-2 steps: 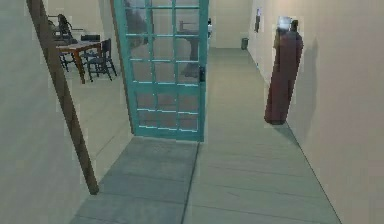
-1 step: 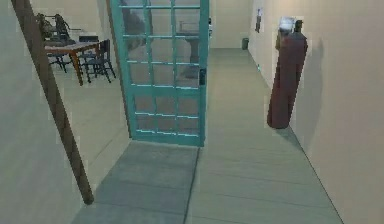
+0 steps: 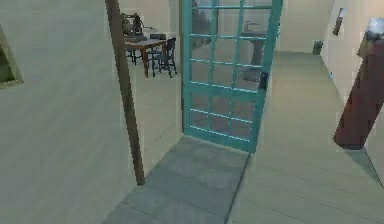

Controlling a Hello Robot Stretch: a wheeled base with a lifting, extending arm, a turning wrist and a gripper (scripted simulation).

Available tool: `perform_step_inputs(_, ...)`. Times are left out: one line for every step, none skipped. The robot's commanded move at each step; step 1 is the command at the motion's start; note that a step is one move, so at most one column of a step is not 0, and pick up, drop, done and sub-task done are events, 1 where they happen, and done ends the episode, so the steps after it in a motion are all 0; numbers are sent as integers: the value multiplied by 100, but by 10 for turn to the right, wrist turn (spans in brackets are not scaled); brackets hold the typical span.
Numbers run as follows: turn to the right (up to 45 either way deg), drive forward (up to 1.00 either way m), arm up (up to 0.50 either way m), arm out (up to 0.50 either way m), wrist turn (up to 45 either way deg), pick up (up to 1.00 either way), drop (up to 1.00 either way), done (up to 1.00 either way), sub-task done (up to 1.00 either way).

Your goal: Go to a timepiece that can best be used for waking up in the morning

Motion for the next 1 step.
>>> perform_step_inputs(0, 100, 0, 0, 0, 0, 0, 0, 0)
